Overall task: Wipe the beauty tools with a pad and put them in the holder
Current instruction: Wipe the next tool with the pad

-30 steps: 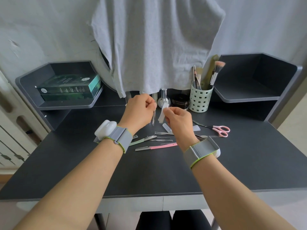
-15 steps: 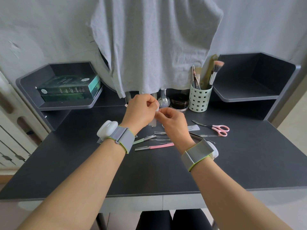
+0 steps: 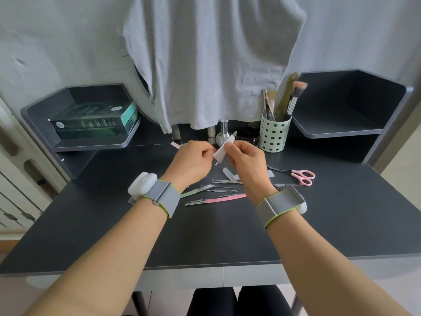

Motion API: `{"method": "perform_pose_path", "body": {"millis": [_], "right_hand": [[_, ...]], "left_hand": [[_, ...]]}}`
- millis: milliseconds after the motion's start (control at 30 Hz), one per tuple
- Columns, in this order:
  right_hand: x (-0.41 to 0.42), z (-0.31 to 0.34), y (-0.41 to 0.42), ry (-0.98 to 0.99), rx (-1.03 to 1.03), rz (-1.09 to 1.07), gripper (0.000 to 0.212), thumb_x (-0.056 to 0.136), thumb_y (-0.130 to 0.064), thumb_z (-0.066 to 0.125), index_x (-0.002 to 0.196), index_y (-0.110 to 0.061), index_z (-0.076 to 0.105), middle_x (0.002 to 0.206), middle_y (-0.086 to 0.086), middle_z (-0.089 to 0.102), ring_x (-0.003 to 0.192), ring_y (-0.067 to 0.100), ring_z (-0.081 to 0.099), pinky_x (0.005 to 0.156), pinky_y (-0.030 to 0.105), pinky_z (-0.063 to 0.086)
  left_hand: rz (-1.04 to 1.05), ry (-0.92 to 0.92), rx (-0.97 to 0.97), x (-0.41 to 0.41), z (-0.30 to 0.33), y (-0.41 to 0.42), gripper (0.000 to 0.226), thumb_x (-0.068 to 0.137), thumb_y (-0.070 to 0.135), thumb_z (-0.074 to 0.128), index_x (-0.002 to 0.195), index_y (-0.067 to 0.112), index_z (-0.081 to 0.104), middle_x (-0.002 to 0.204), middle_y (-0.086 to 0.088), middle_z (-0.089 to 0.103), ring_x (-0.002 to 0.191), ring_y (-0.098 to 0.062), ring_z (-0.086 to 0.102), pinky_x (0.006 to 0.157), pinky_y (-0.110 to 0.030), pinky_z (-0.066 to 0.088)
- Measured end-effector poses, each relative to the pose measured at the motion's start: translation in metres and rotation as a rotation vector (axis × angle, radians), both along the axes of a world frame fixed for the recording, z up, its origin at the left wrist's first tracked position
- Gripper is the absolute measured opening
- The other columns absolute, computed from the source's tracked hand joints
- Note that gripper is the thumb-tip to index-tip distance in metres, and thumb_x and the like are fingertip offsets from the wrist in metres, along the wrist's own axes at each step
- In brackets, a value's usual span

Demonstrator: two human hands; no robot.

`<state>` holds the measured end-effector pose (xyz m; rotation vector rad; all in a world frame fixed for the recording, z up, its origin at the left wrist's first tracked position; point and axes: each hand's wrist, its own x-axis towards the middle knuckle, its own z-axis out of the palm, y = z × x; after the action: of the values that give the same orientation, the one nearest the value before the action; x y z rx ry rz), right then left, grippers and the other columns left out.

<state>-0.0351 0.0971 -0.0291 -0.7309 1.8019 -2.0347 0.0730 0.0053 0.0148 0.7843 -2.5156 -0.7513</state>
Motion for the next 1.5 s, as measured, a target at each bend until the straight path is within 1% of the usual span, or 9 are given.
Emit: {"method": "perform_pose_path", "body": {"millis": [167, 300, 400, 600, 767, 900, 1167, 1367, 1500], "right_hand": [[0.000, -0.001, 0.000, -0.030, -0.016, -0.019, 0.020, 0.098, -0.021, 0.062, 0.091, -0.006, 0.073, 0.067, -0.005, 0.056, 0.066, 0.011, 0.045, 0.070, 0.030, 0.042], [0.001, -0.003, 0.001, -0.026, -0.022, 0.008, 0.019, 0.098, -0.020, 0.061, 0.089, -0.007, 0.071, 0.066, -0.006, 0.054, 0.065, 0.010, 0.043, 0.070, 0.030, 0.041], [0.001, -0.001, 0.001, -0.017, -0.020, 0.016, 0.019, 0.098, -0.022, 0.062, 0.089, -0.007, 0.071, 0.067, -0.004, 0.054, 0.067, 0.011, 0.043, 0.070, 0.031, 0.041], [-0.003, 0.007, -0.001, -0.030, -0.036, -0.024, 0.023, 0.096, -0.023, 0.063, 0.083, -0.005, 0.068, 0.071, 0.005, 0.050, 0.070, 0.018, 0.041, 0.069, 0.035, 0.039], [-0.003, 0.012, -0.001, -0.079, -0.073, -0.035, 0.019, 0.097, -0.018, 0.062, 0.083, -0.006, 0.066, 0.069, 0.004, 0.050, 0.065, 0.013, 0.042, 0.062, 0.027, 0.039], [-0.003, 0.013, -0.003, -0.115, -0.104, -0.038, 0.018, 0.097, -0.017, 0.061, 0.082, -0.007, 0.064, 0.067, 0.001, 0.051, 0.061, 0.010, 0.043, 0.058, 0.021, 0.040], [0.000, 0.011, -0.004, -0.136, -0.129, -0.043, 0.018, 0.098, -0.017, 0.061, 0.083, -0.008, 0.065, 0.068, 0.001, 0.052, 0.060, 0.010, 0.044, 0.058, 0.020, 0.042], [0.007, -0.001, -0.002, -0.075, -0.088, 0.010, 0.026, 0.099, -0.021, 0.061, 0.094, 0.004, 0.068, 0.074, 0.007, 0.053, 0.065, 0.012, 0.044, 0.058, 0.022, 0.041], [0.008, -0.003, -0.003, -0.039, -0.060, 0.023, 0.022, 0.098, -0.024, 0.063, 0.094, -0.005, 0.072, 0.073, 0.003, 0.058, 0.067, 0.011, 0.047, 0.062, 0.024, 0.043]], "left_hand": [[-0.048, -0.066, -0.015, -0.001, -0.002, 0.005, 0.019, 0.098, 0.023, 0.056, 0.092, 0.016, 0.073, 0.079, -0.002, 0.064, 0.070, -0.017, 0.053, 0.060, -0.023, 0.038], [-0.039, -0.067, -0.008, -0.001, -0.003, 0.006, 0.020, 0.098, 0.022, 0.056, 0.088, 0.014, 0.072, 0.071, 0.001, 0.058, 0.062, -0.012, 0.047, 0.056, -0.026, 0.035], [-0.031, -0.085, -0.035, -0.001, -0.005, 0.007, 0.023, 0.099, 0.021, 0.053, 0.090, 0.011, 0.071, 0.076, -0.005, 0.061, 0.066, -0.020, 0.048, 0.057, -0.029, 0.034], [-0.047, -0.072, -0.055, 0.003, -0.009, 0.009, 0.021, 0.101, 0.016, 0.051, 0.099, 0.015, 0.072, 0.078, 0.004, 0.057, 0.064, -0.010, 0.048, 0.054, -0.015, 0.028], [-0.052, -0.058, -0.072, 0.001, -0.008, 0.009, 0.024, 0.100, 0.015, 0.050, 0.099, 0.017, 0.074, 0.089, 0.000, 0.067, 0.072, -0.014, 0.052, 0.058, -0.021, 0.033], [-0.047, -0.062, -0.079, 0.002, -0.007, 0.008, 0.025, 0.101, 0.016, 0.049, 0.101, 0.018, 0.073, 0.083, 0.005, 0.060, 0.065, -0.008, 0.049, 0.054, -0.014, 0.029], [-0.052, -0.072, -0.070, 0.006, -0.006, 0.009, 0.025, 0.102, 0.015, 0.048, 0.102, 0.016, 0.073, 0.089, 0.001, 0.062, 0.068, -0.011, 0.049, 0.055, -0.014, 0.030], [-0.004, -0.072, -0.050, 0.003, -0.007, 0.009, 0.023, 0.101, 0.019, 0.049, 0.093, 0.012, 0.069, 0.080, -0.003, 0.059, 0.068, -0.019, 0.050, 0.053, -0.023, 0.032], [0.007, -0.056, -0.037, 0.002, -0.007, 0.007, 0.022, 0.101, 0.020, 0.051, 0.089, 0.014, 0.069, 0.076, -0.002, 0.058, 0.065, -0.015, 0.048, 0.053, -0.024, 0.031]]}}
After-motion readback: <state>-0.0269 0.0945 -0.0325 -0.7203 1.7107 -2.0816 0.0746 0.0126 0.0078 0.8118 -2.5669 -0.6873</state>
